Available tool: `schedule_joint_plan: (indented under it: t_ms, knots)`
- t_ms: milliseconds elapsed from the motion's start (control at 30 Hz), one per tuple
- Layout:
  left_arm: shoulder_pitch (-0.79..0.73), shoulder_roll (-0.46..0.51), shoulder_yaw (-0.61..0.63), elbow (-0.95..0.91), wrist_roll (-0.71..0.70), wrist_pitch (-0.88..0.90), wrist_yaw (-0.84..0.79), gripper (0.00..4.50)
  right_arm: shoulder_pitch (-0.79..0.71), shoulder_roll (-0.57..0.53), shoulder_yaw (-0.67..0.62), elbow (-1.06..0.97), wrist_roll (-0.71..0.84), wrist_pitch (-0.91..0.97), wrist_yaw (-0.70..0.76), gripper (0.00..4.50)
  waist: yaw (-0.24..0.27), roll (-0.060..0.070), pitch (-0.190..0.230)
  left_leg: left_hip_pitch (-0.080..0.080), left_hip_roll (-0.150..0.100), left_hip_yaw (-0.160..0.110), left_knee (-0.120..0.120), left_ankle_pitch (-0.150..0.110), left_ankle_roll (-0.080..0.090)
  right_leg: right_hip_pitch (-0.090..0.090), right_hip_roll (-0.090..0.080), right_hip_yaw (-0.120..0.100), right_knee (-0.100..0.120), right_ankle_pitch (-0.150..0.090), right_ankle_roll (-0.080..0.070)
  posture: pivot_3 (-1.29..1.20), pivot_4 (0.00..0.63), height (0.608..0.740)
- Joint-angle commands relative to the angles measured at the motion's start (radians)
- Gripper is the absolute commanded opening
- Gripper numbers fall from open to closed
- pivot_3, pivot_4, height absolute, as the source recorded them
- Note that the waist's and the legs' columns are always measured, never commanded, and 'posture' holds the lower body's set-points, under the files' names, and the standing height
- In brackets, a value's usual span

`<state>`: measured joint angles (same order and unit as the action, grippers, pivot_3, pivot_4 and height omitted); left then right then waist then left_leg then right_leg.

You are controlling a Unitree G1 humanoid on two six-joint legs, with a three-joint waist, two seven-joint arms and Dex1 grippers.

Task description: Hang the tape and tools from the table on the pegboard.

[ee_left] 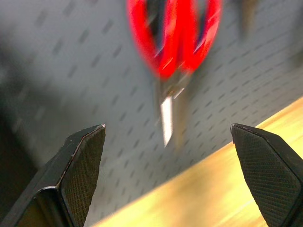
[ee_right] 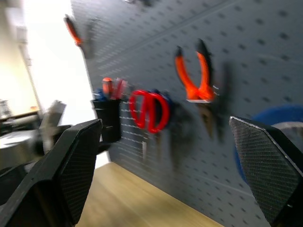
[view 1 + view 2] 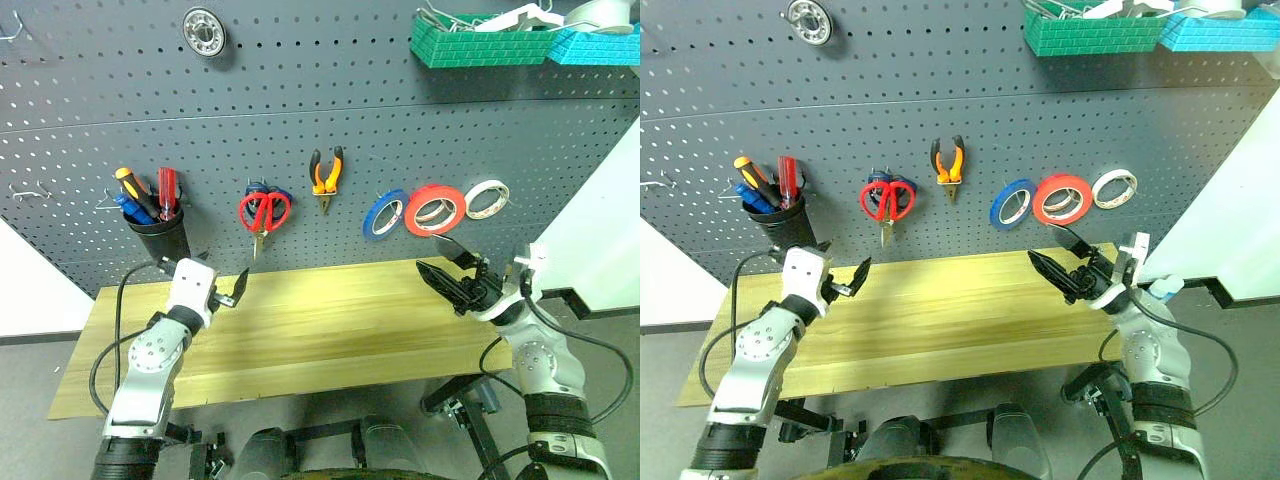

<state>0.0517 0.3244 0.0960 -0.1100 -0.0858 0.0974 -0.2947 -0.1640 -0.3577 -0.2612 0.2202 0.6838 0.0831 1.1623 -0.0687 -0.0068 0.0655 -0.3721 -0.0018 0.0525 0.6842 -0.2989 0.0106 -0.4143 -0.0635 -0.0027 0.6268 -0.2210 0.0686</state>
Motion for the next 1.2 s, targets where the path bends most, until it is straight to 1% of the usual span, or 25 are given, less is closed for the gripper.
schedule_joint_plan:
  t_ms: [33, 100, 200, 300, 367, 400, 467, 567, 600, 667, 767, 867, 1000, 1200]
  knots:
    - [0.014, -0.037, 0.061, 0.001, -0.047, -0.004, 0.040, 4.42, 0.017, 0.046, 0.011, -0.005, -0.055, -0.064, -0.066, 4.50, 0.000, 0.000, 0.000, 0.000, 0.000, 0.000, 0.000, 0.000, 0.000, -0.001, 0.000, 0.000, 0.000, 0.000, 0.000, -0.09, 0.000, 0.736]
    - [0.019, -0.054, 0.068, 0.010, -0.050, -0.005, 0.049, 4.42, 0.024, 0.069, 0.018, 0.001, -0.099, -0.099, -0.118, 4.50, 0.001, 0.000, 0.000, -0.001, 0.000, 0.000, -0.001, 0.000, 0.000, -0.001, 0.000, 0.000, 0.000, 0.000, 0.000, -0.09, 0.000, 0.736]
    - [0.026, -0.070, 0.050, 0.004, -0.010, -0.016, 0.086, 4.42, 0.021, 0.104, 0.014, 0.030, -0.186, -0.139, -0.271, 4.50, 0.000, 0.001, -0.001, -0.001, 0.000, 0.000, -0.001, 0.000, 0.000, -0.003, 0.000, 0.000, 0.001, 0.000, 0.000, -0.08, 0.000, 0.736]
    - [0.021, -0.084, 0.038, 0.027, 0.021, -0.031, 0.118, 4.42, 0.049, 0.143, 0.041, 0.002, -0.216, -0.137, -0.339, 4.50, 0.000, 0.001, -0.001, -0.001, 0.000, 0.000, -0.001, 0.000, -0.001, -0.003, 0.000, 0.000, 0.001, 0.000, 0.000, -0.08, 0.000, 0.736]
    - [0.022, -0.086, 0.026, 0.045, 0.040, -0.051, 0.121, 4.42, 0.068, 0.169, 0.065, 0.003, -0.319, -0.201, -0.446, 4.50, 0.000, 0.001, -0.003, -0.001, 0.000, 0.000, -0.001, 0.000, -0.001, -0.003, 0.000, 0.000, 0.001, 0.000, 0.000, -0.08, 0.000, 0.736]
    - [0.021, -0.090, 0.025, 0.061, 0.044, -0.062, 0.124, 4.42, 0.074, 0.185, 0.064, 0.006, -0.339, -0.203, -0.496, 4.50, 0.000, 0.002, -0.003, -0.001, 0.000, -0.001, -0.001, 0.000, -0.001, -0.003, 0.000, 0.001, 0.001, 0.000, 0.000, -0.07, 0.000, 0.736]
    - [0.015, -0.092, 0.019, 0.102, 0.055, -0.092, 0.124, 4.42, 0.089, 0.191, 0.088, 0.022, -0.438, -0.230, -0.598, 4.50, 0.000, 0.003, -0.004, -0.002, 0.000, 0.000, -0.002, 0.000, -0.001, -0.004, 0.000, 0.001, 0.001, 0.000, 0.000, -0.07, 0.000, 0.736]
    - [0.015, -0.091, 0.007, 0.155, 0.072, -0.143, 0.122, 4.42, 0.105, 0.205, 0.082, 0.029, -0.447, -0.218, -0.665, 4.50, 0.001, 0.003, -0.004, -0.003, 0.000, 0.000, -0.002, 0.000, -0.001, -0.005, 0.000, 0.001, 0.001, 0.000, 0.000, -0.06, 0.000, 0.736]
    - [0.018, -0.091, 0.007, 0.167, 0.069, -0.156, 0.117, 4.42, 0.110, 0.205, 0.075, 0.024, -0.466, -0.216, -0.708, 4.50, 0.001, 0.003, -0.004, -0.003, 0.000, 0.001, -0.002, 0.000, -0.001, -0.005, 0.000, 0.001, 0.001, 0.000, 0.000, -0.06, 0.000, 0.736]
    - [0.025, -0.090, 0.013, 0.177, 0.050, -0.166, 0.103, 4.42, 0.127, 0.200, 0.081, -0.007, -0.484, -0.223, -0.737, 4.50, 0.002, 0.003, -0.005, -0.003, 0.000, 0.001, -0.002, 0.000, -0.001, -0.005, 0.000, 0.001, 0.001, 0.000, 0.000, -0.06, 0.000, 0.736]
    - [0.048, -0.080, 0.002, 0.173, 0.047, -0.187, 0.076, 4.42, 0.153, 0.201, 0.070, -0.031, -0.498, -0.175, -0.817, 4.50, 0.003, 0.003, -0.005, -0.003, 0.000, 0.000, -0.003, 0.000, -0.001, -0.006, 0.000, 0.002, 0.001, 0.000, 0.000, -0.05, 0.000, 0.736]
    - [0.084, -0.077, 0.001, 0.143, 0.045, -0.194, 0.061, 4.42, 0.214, 0.201, 0.081, -0.099, -0.522, -0.160, -0.865, 4.50, 0.003, 0.003, -0.005, -0.003, 0.000, 0.000, -0.003, 0.000, -0.001, -0.006, 0.000, 0.002, 0.001, -0.001, -0.001, -0.05, 0.000, 0.736]
    - [0.144, -0.084, 0.008, 0.101, 0.038, -0.195, 0.059, 4.42, 0.316, 0.207, 0.098, -0.192, -0.521, -0.142, -0.880, 4.50, 0.003, 0.003, -0.005, -0.004, 0.001, 0.000, -0.004, -0.001, -0.001, -0.006, 0.000, 0.002, 0.000, -0.001, -0.001, -0.05, 0.000, 0.736]
    - [0.236, -0.100, 0.007, 0.047, 0.031, -0.194, 0.058, 4.42, 0.376, 0.200, 0.079, -0.245, -0.512, -0.132, -0.911, 4.50, 0.000, 0.005, -0.006, -0.005, 0.003, 0.000, -0.005, -0.001, -0.001, -0.006, 0.000, 0.001, -0.007, -0.003, 0.003, -0.05, 0.000, 0.736]
